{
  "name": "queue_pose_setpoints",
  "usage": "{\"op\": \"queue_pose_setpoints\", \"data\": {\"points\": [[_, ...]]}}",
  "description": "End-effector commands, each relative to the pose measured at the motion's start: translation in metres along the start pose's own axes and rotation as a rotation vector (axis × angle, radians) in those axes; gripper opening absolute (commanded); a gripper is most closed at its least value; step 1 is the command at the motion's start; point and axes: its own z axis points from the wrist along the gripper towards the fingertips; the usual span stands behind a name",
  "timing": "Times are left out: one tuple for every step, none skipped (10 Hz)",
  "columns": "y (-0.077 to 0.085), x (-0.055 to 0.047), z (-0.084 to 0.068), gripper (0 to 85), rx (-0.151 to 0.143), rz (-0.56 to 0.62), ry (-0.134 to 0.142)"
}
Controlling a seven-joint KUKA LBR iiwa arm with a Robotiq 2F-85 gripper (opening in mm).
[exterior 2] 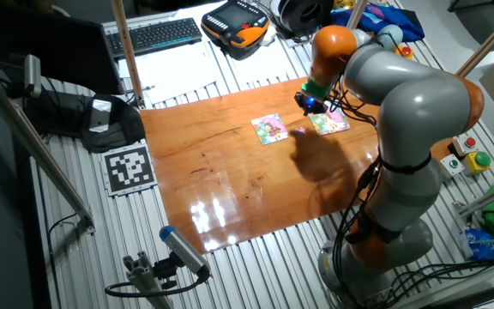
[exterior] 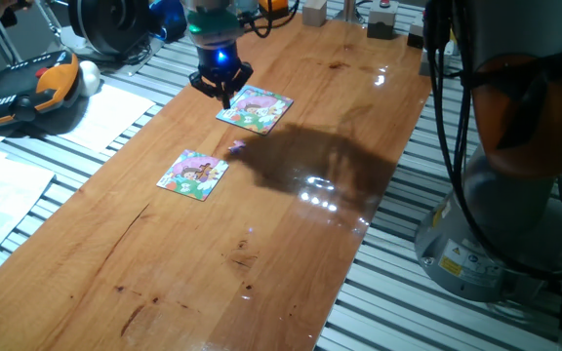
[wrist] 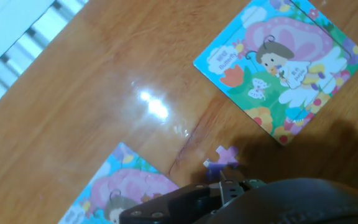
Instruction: Assemble one piece of a puzzle
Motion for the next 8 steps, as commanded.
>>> {"op": "queue_pose_setpoints", "data": {"points": [[0.0,-0.001,0.003,0.0,0.0,0.042,-0.003],[-0.001,-0.002,0.008,0.0,-0.006,0.056,-0.003],[-0.003,-0.003,0.014,0.0,-0.011,0.072,0.001],[-0.005,-0.004,0.015,0.0,-0.007,0.087,0.003],[-0.007,-0.005,0.014,0.0,0.007,0.096,0.016],[-0.009,-0.005,0.013,0.0,0.023,0.098,0.022],[-0.011,-0.006,0.015,0.0,0.031,0.099,0.022],[-0.013,-0.007,0.018,0.0,0.028,0.096,0.02]]}}
